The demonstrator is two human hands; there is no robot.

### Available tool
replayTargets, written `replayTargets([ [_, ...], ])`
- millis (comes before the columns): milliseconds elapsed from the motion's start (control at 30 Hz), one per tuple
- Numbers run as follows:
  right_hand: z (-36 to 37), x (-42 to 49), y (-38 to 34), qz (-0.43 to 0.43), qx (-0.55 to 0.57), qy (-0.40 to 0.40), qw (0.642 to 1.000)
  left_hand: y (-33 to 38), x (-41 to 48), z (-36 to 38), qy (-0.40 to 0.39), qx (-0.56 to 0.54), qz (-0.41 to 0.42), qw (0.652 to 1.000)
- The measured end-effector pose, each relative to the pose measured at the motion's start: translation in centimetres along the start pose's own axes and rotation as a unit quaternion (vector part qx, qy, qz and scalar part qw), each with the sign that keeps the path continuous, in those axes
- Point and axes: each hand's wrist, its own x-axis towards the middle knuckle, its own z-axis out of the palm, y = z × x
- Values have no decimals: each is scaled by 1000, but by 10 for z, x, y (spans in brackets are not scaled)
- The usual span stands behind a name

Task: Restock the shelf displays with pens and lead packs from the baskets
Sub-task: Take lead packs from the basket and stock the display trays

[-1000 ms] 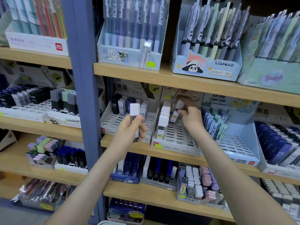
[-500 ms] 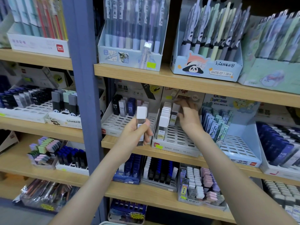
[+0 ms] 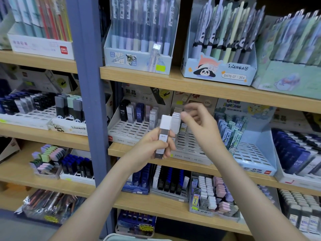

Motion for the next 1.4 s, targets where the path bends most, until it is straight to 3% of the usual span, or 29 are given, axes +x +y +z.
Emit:
replayTargets([
  [67, 2, -9, -13, -3, 5, -107, 994, 4, 2, 6, -37, 12, -9, 999],
  [100, 1, -12, -15, -1, 9, -124, 992, 6, 3, 10, -46, 24, -12, 999],
  [167, -4, -10, -15, 13, 45, -97, 994, 8, 5, 18, -28, 61, -1, 998],
  [233, -13, -6, -12, 39, 121, -40, 991, 5, 7, 22, 53, 142, 62, 987],
  [267, -18, -4, -11, 45, 150, -3, 988, 0, 8, 20, 118, 216, 111, 963],
  [333, -24, 1, -2, 52, 155, 74, 984, -14, 11, 10, 218, 395, 208, 868],
  [433, -22, 8, 17, 58, 83, 126, 987, -40, 20, -5, 204, 564, 279, 750],
  [533, -14, 14, 35, 62, 4, 123, 990, -59, 27, -6, 150, 634, 314, 690],
  [633, -3, 20, 47, 50, -77, 95, 991, -69, 35, -6, 147, 661, 344, 651],
  [833, 4, 46, 59, 127, -139, 28, 982, -75, 43, -13, 149, 664, 377, 628],
  [967, 1, 58, 54, 128, -179, -23, 975, -72, 47, -17, 140, 671, 387, 618],
  [1233, 5, 58, 44, 123, -241, -117, 955, -62, 50, -17, 121, 652, 355, 659],
  [1400, 6, 47, 57, 51, -345, -78, 934, -57, 50, -16, 108, 654, 347, 663],
])
